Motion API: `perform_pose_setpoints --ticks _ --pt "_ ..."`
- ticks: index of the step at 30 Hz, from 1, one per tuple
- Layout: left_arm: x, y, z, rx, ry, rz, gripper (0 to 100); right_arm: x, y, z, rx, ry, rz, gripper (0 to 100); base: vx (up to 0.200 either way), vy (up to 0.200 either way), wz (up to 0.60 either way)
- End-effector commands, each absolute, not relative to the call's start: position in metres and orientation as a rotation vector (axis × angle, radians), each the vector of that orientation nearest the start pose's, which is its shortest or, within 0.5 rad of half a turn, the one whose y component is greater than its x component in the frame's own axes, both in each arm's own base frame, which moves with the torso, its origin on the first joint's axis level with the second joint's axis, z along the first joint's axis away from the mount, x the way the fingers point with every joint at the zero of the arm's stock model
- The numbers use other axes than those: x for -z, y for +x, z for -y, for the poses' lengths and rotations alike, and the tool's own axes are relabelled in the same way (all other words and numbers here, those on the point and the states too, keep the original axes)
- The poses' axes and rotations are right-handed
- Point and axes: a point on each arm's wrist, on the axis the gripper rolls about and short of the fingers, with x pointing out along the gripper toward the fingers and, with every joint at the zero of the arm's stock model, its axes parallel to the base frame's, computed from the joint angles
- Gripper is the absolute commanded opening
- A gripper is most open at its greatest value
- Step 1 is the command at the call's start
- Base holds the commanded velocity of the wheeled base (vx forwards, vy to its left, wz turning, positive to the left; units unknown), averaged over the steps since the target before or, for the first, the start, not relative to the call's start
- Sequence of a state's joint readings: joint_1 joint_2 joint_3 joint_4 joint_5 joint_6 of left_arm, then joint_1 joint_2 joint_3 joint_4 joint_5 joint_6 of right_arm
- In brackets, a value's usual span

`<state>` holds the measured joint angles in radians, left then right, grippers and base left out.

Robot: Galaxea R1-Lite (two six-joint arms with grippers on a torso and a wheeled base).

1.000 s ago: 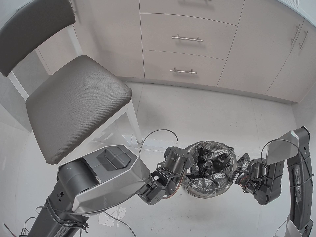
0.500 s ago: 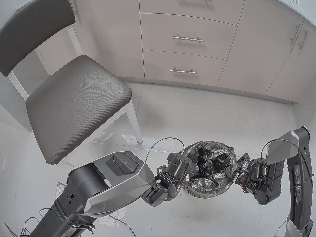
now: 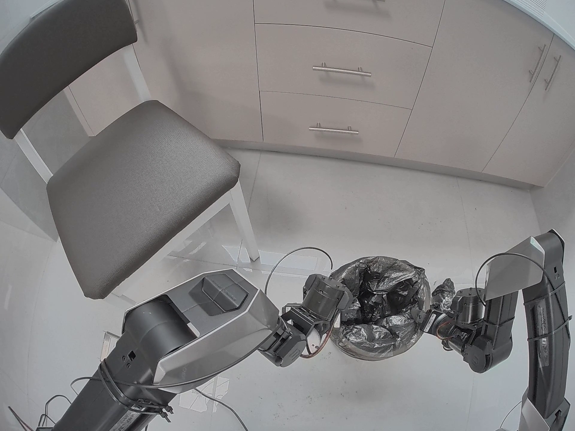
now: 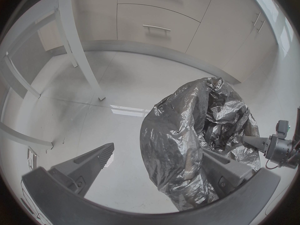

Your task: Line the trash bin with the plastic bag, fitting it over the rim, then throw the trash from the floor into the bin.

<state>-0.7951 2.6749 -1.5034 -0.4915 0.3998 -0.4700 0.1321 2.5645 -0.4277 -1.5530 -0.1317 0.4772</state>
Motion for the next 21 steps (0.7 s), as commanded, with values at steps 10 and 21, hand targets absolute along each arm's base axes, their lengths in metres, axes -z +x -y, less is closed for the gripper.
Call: perform_pose_setpoints --ticks 10,21 --pt "0.061 0.346 0.342 0.164 -0.056 -0.577 100 0.079 0.306 -0.037 0.134 0.392 -0.549 100 0.000 0.000 0.00" --pt "0.061 0.347 0.344 0.180 -0.123 -0.545 100 0.040 0.304 -0.053 0.053 0.379 -0.462 100 0.000 0.000 0.00"
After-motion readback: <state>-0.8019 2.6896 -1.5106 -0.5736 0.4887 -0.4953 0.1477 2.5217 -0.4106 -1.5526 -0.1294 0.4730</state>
